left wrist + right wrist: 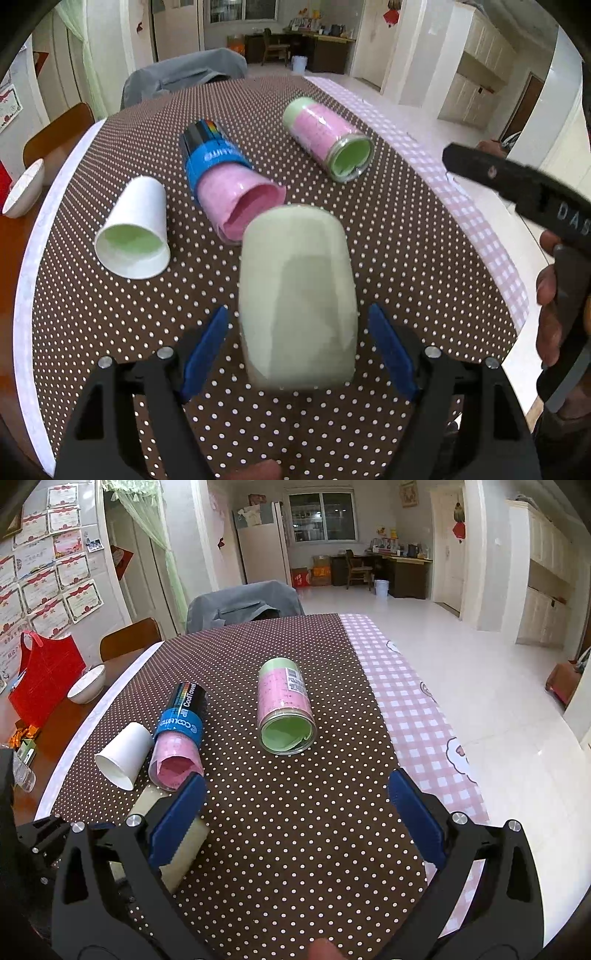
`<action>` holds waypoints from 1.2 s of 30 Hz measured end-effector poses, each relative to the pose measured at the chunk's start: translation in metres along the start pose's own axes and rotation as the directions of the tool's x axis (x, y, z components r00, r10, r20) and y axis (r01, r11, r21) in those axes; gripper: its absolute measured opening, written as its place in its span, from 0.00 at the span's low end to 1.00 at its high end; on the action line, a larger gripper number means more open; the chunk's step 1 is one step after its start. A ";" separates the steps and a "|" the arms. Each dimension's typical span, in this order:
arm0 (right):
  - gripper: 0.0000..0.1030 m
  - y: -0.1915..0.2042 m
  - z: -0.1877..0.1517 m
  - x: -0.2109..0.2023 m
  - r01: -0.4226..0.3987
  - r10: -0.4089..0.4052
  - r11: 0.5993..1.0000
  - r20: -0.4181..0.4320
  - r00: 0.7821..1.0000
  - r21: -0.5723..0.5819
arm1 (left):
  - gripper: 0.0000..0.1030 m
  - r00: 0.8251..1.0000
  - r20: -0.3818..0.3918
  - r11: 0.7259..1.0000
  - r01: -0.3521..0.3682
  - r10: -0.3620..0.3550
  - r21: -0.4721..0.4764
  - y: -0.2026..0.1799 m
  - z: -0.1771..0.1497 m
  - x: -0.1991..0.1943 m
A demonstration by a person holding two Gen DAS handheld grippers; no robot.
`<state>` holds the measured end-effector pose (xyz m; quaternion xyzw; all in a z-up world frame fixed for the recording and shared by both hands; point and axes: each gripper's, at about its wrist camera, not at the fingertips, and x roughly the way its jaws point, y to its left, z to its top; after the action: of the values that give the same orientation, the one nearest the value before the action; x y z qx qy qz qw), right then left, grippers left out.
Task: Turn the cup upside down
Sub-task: 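Lift the pale green cup with the left tool and rotate it upright, then grasp the pale green cup with the right tool while the left tool releases it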
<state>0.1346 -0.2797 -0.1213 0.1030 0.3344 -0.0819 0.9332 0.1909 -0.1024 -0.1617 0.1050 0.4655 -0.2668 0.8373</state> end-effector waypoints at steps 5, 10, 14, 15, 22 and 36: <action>0.94 -0.001 0.001 -0.002 0.004 -0.004 1.000 0.004 1.000 -0.002 | 0.75 1.000 0.025 1.000 -0.010 0.010 -0.008 -0.001 0.002 -0.008; 0.94 0.002 0.002 -0.005 -0.004 0.005 1.000 0.009 1.000 -0.008 | 0.75 0.999 0.045 0.999 -0.025 0.026 -0.031 0.003 0.003 -0.015; 0.94 0.006 0.003 -0.007 -0.017 0.018 1.000 0.017 1.000 -0.024 | 0.75 0.997 0.064 0.998 -0.035 0.038 -0.054 0.009 0.001 -0.022; 0.94 0.008 0.004 -0.008 -0.023 0.024 0.999 0.023 0.999 -0.033 | 0.75 0.997 0.069 0.997 -0.037 0.041 -0.061 0.010 0.000 -0.024; 0.94 0.016 0.008 -0.021 -0.072 0.080 0.994 0.092 0.993 -0.087 | 0.76 0.993 0.092 0.994 -0.060 0.068 -0.090 0.016 -0.007 -0.035; 0.94 0.033 0.012 -0.027 -0.144 0.190 0.956 0.167 0.968 -0.254 | 0.76 0.973 0.161 0.980 -0.144 0.165 -0.135 0.020 -0.013 -0.062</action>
<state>0.1287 -0.2489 -0.0902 0.0091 0.2415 0.0289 0.9699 0.1663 -0.0588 -0.1181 0.0662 0.3976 -0.1796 0.8974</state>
